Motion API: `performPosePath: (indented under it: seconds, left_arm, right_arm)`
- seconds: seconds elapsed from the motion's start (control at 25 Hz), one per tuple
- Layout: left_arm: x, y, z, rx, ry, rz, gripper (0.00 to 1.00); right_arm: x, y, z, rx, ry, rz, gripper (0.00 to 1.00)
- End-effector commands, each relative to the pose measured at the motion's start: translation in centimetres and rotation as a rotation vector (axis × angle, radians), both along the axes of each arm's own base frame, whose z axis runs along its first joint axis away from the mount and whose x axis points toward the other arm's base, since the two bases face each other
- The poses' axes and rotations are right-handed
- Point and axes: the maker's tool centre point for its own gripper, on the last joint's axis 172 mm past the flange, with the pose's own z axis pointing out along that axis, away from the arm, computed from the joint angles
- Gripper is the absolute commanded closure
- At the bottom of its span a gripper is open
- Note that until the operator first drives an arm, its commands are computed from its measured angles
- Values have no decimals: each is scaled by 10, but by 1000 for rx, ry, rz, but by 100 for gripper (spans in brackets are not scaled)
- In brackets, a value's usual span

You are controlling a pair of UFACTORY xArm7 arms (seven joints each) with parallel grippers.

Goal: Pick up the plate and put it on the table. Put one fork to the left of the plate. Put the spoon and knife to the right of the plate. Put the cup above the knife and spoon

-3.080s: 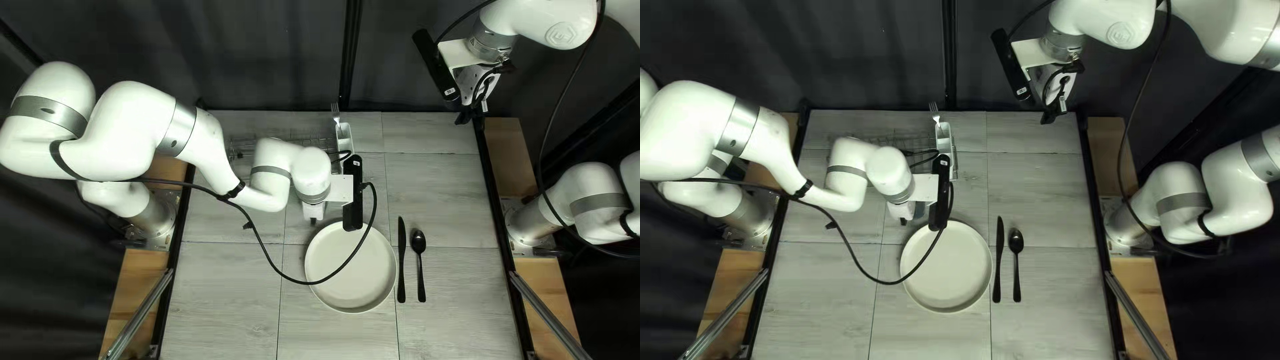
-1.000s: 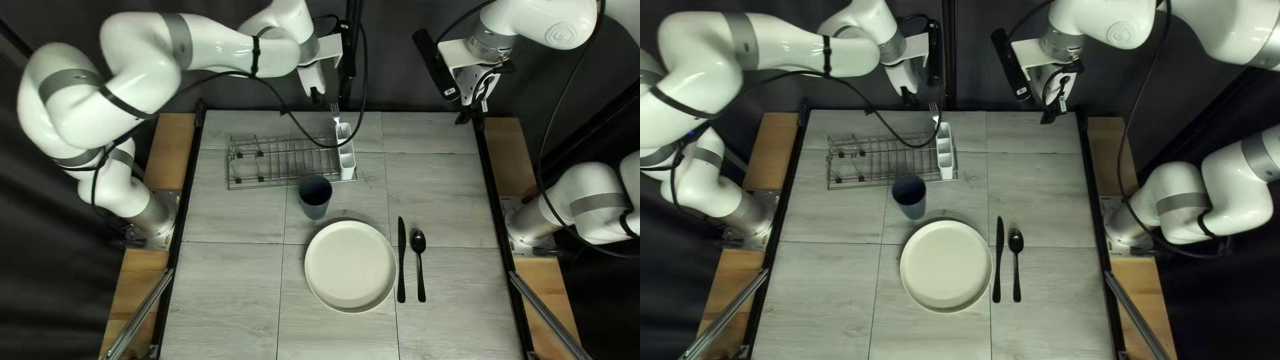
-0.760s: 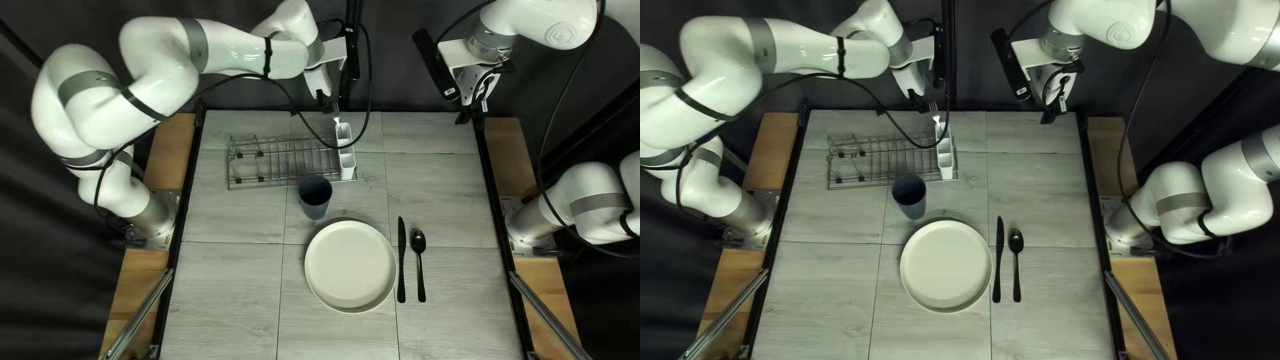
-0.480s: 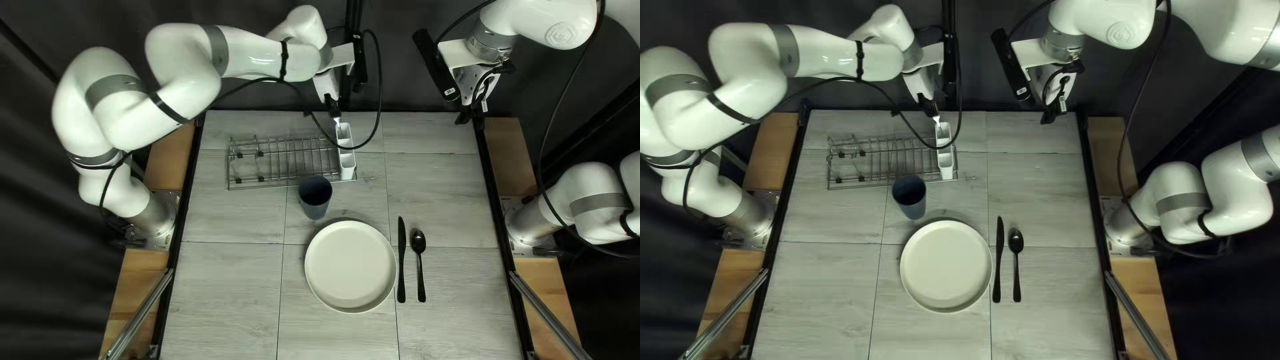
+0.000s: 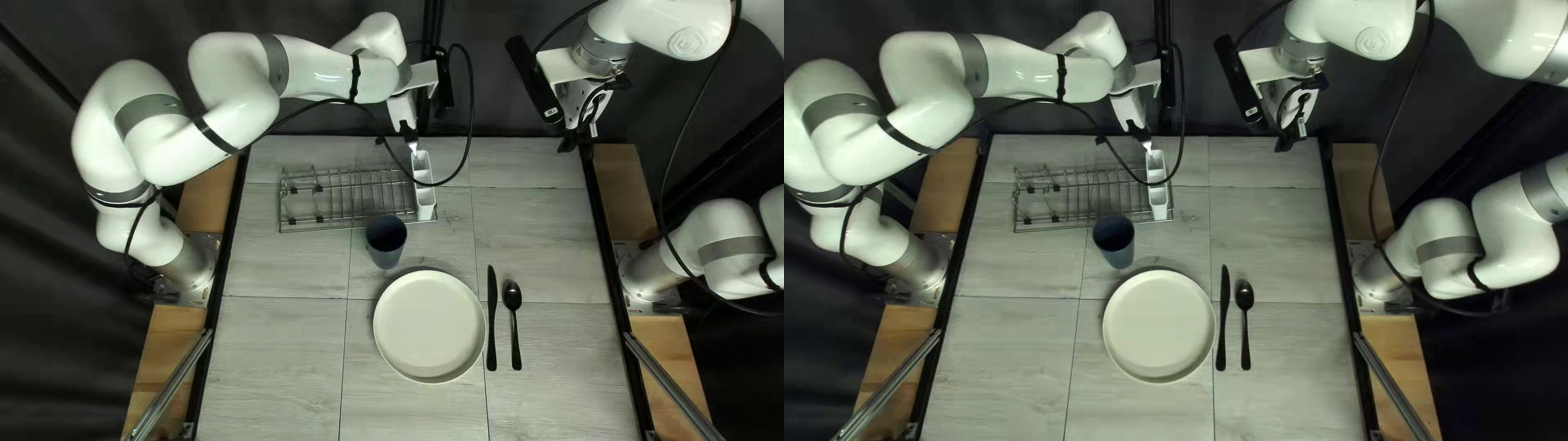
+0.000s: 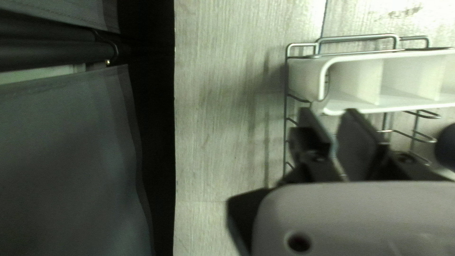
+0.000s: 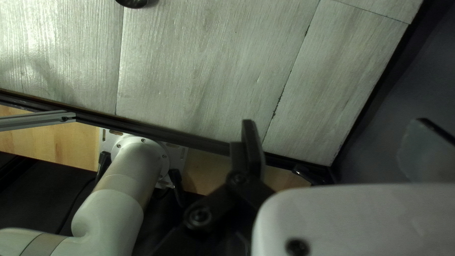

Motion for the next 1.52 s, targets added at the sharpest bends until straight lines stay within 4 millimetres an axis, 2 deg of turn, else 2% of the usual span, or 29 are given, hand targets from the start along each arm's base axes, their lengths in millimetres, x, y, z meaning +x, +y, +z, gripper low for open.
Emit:
performPosePath:
  seconds: [0.04,0.2,0.36,0.48,0.6,0.72,0.76,1.0,1.08,1.28,1.32,1.4,1.44,1.48,1.52]
  left_arm:
    - [-13,-16,34,16,7,-2,100]
    - [-27,-16,64,37,9,0,100]
    - [-52,-16,100,56,20,10,100]
    - [-63,-21,116,61,33,31,100]
    - [-77,-40,136,57,44,52,100]
    - [-97,-82,158,15,42,7,100]
    - [-100,-88,161,25,40,-14,100]
    - [-100,-88,161,25,40,-14,100]
    - [-104,-99,155,-28,41,1,100]
    - [-133,-165,147,-211,63,-10,100]
    - [-140,-188,142,-263,66,-20,100]
    - [-143,-213,131,-321,74,-31,100]
    - [-140,-236,120,-361,87,-37,100]
    - [-138,-247,115,-375,94,-42,100]
    - [-135,-273,110,-384,110,-67,100]
  right_arm:
    - [0,0,0,0,0,0,0]
    - [0,0,0,0,0,0,0]
    - [0,0,0,0,0,0,0]
    - [0,0,0,0,0,0,0]
    - [0,0,0,0,0,0,0]
    - [0,0,0,0,0,0,0]
    - [0,0,0,0,0,0,0]
    - [0,0,0,0,0,0,0]
    - [0,0,0,0,0,0,0]
    - [0,0,0,0,0,0,0]
    - [0,0,0,0,0,0,0]
    - [0,0,0,0,0,0,0]
    - [0,0,0,0,0,0,0]
    - [0,0,0,0,0,0,0]
    - [0,0,0,0,0,0,0]
